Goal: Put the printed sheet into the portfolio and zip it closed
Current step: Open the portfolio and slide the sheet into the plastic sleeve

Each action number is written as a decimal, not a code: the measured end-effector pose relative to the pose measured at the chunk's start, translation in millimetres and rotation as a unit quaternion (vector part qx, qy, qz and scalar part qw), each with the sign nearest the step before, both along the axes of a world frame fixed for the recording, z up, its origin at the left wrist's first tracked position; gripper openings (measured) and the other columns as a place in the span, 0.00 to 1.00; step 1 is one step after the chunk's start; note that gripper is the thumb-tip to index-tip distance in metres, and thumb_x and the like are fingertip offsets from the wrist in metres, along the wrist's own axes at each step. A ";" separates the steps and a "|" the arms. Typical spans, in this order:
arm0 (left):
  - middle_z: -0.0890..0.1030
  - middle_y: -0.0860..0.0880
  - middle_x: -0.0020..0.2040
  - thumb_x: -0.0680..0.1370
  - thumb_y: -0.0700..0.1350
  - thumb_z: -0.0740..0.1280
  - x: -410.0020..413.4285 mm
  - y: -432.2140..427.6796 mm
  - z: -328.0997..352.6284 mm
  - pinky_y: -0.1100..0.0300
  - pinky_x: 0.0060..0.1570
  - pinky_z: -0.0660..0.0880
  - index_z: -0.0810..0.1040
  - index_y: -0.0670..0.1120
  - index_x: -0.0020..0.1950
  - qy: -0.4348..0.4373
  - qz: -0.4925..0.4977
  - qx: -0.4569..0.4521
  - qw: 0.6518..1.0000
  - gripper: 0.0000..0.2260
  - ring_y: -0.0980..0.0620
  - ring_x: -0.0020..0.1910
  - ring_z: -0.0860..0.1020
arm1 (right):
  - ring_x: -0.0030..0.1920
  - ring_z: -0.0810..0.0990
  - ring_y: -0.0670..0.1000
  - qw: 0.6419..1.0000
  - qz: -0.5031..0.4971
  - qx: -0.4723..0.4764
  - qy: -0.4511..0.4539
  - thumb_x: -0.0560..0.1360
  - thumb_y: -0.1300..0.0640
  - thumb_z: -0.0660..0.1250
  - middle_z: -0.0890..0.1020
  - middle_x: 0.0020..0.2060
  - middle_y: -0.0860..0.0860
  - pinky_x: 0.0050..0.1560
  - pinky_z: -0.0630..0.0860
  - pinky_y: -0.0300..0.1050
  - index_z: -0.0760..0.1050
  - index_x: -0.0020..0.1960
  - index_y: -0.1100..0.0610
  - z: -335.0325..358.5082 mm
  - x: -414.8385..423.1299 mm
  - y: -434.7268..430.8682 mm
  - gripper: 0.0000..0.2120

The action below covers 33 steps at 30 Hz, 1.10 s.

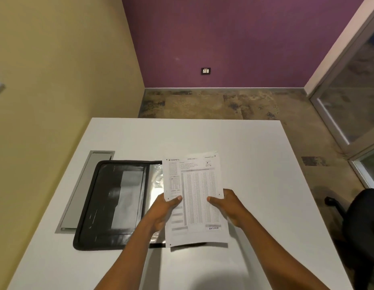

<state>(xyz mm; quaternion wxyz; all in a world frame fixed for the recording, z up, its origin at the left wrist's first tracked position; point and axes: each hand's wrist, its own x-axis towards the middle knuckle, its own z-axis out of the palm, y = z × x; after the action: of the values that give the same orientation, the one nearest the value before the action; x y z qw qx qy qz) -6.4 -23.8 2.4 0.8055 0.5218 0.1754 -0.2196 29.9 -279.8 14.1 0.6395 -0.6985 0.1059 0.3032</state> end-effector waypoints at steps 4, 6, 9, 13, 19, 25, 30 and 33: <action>0.84 0.42 0.66 0.80 0.38 0.73 4.6 36.7 -9.3 0.44 0.69 0.78 0.77 0.43 0.73 0.035 0.004 0.009 0.999 0.20 0.43 0.66 0.82 | 0.55 0.87 0.48 1.000 -0.007 -0.004 0.011 0.77 0.61 0.74 0.87 0.56 0.47 0.58 0.82 0.47 0.81 0.63 0.52 -6.8 6.0 29.0 0.15; 0.85 0.44 0.64 0.79 0.38 0.74 11.1 54.1 -15.1 0.51 0.59 0.84 0.80 0.44 0.69 0.046 0.015 0.025 0.998 0.18 0.45 0.62 0.85 | 0.56 0.87 0.49 1.000 -0.011 -0.009 0.015 0.77 0.61 0.74 0.87 0.56 0.47 0.59 0.82 0.48 0.81 0.62 0.51 -10.7 11.3 39.6 0.14; 0.87 0.44 0.61 0.78 0.39 0.76 26.5 78.4 -24.7 0.56 0.49 0.85 0.84 0.45 0.65 0.070 0.018 0.045 0.996 0.15 0.45 0.58 0.87 | 0.55 0.87 0.49 1.000 -0.017 -0.016 0.018 0.76 0.60 0.75 0.88 0.55 0.48 0.56 0.83 0.42 0.82 0.61 0.53 -15.9 20.8 48.5 0.13; 0.87 0.39 0.57 0.78 0.37 0.75 58.8 102.1 -36.4 0.43 0.53 0.85 0.82 0.40 0.63 0.087 0.034 0.074 0.993 0.14 0.36 0.56 0.86 | 0.54 0.87 0.45 0.999 -0.038 -0.025 0.022 0.76 0.59 0.75 0.88 0.54 0.45 0.47 0.81 0.33 0.81 0.61 0.51 -22.7 39.8 50.2 0.14; 0.87 0.37 0.54 0.80 0.36 0.72 121.0 117.2 -60.7 0.52 0.51 0.83 0.84 0.42 0.57 0.008 0.037 0.334 0.942 0.07 0.42 0.50 0.86 | 0.56 0.86 0.47 0.995 -0.051 -0.087 0.015 0.76 0.57 0.75 0.87 0.57 0.47 0.55 0.80 0.40 0.81 0.65 0.54 -44.8 82.5 43.0 0.17; 0.84 0.45 0.57 0.83 0.43 0.66 161.3 125.3 -87.3 0.45 0.57 0.80 0.84 0.42 0.58 -0.128 -0.101 0.613 0.773 0.10 0.44 0.57 0.81 | 0.54 0.86 0.43 0.994 -0.044 -0.098 0.002 0.77 0.53 0.75 0.87 0.55 0.41 0.54 0.79 0.38 0.81 0.64 0.48 -59.6 124.1 42.1 0.16; 0.84 0.46 0.51 0.79 0.44 0.67 181.9 131.8 -111.0 0.56 0.46 0.68 0.81 0.42 0.45 -0.168 -0.162 0.670 0.705 0.08 0.53 0.45 0.76 | 0.50 0.87 0.42 0.993 -0.061 -0.104 -0.011 0.76 0.52 0.76 0.88 0.51 0.41 0.51 0.80 0.38 0.82 0.55 0.44 -58.0 153.5 43.2 0.09; 0.85 0.50 0.51 0.79 0.46 0.71 182.4 133.3 -115.9 0.57 0.48 0.74 0.87 0.44 0.51 -0.196 -0.148 0.669 0.701 0.08 0.51 0.49 0.81 | 0.50 0.87 0.42 0.992 -0.061 -0.104 -0.024 0.75 0.51 0.76 0.88 0.51 0.41 0.53 0.80 0.42 0.82 0.55 0.44 -55.5 170.5 44.6 0.09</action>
<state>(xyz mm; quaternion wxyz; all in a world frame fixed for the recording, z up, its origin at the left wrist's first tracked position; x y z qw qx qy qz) 176.0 109.5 -113.5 0.2172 0.9740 0.0345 -0.0536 200.4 -235.3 -41.4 0.5832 -0.7604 0.1641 0.2339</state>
